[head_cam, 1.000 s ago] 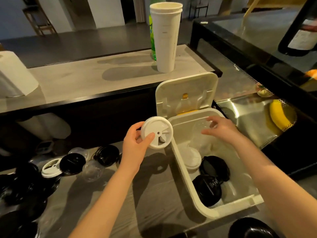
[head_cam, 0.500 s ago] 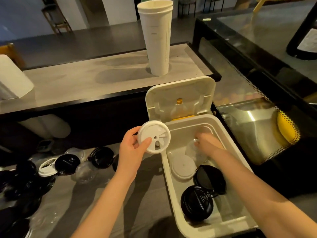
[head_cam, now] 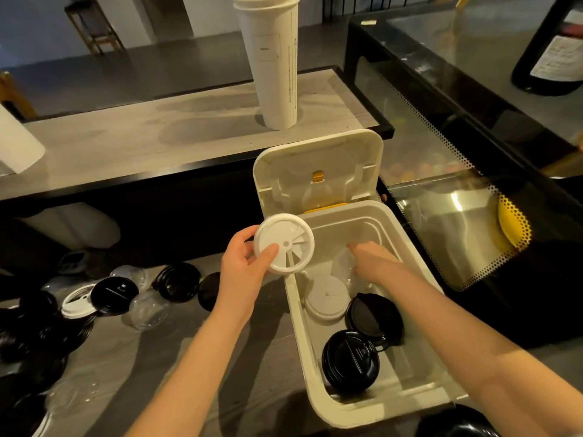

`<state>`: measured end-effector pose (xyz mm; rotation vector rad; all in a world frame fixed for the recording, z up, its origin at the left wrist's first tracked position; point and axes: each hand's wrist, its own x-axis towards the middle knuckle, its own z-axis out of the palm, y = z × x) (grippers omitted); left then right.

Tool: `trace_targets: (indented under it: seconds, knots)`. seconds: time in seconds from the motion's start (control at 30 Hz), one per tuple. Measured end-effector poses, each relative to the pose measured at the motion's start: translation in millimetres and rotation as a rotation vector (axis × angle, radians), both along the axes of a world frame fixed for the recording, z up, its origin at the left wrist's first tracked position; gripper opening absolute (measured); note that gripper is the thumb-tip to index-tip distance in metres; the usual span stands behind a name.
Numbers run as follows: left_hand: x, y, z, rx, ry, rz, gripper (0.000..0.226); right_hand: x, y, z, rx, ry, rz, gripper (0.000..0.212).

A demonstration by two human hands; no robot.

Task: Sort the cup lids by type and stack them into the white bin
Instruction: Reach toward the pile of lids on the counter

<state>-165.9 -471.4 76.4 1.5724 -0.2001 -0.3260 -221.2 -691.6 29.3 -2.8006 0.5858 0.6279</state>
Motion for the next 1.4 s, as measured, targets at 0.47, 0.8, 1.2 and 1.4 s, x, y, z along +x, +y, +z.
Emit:
trace_targets:
  seconds: [0.47, 0.8, 1.2, 1.4]
  knots:
    - [-4.3, -25.4, 8.8, 0.218, 0.083, -0.220, 0.020, -30.1, 32.8, 62.8, 0.522, -0.717, 0.345, 0.093]
    - [-13.4, -1.6, -3.8, 0.840, -0.707, -0.175, 0.044, -35.3, 20.3, 25.4, 0.442, -0.435, 0.144, 0.081]
    - [-9.0, 16.1, -26.3, 0.942, -0.628, -0.498, 0.062, -16.4, 38.7, -14.3, 0.148, -0.036, 0.355, 0.080]
    - [-5.0, 15.7, -27.6, 0.960, -0.651, -0.516, 0.063, -12.4, 45.8, -13.6, 0.031, -0.045, 0.381, 0.062]
